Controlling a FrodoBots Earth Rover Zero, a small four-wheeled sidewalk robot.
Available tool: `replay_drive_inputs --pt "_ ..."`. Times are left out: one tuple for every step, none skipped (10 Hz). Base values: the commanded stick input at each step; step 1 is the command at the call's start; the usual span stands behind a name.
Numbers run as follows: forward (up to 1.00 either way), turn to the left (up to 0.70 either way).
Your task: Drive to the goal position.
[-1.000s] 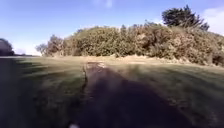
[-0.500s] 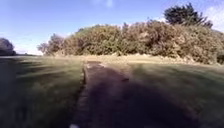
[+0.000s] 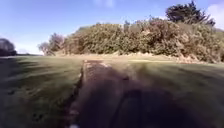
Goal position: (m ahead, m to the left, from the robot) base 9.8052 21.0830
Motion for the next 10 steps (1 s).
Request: replay_drive_inputs --pt "0.85 0.0" --pt "0.85 0.0" --pt "0.85 0.0" --pt "0.85 0.0" --pt "0.85 0.0" --pt "0.85 0.0" --pt "0.85 0.0" --pt "0.85 0.0" --pt "0.85 0.0" --pt "0.85 0.0"
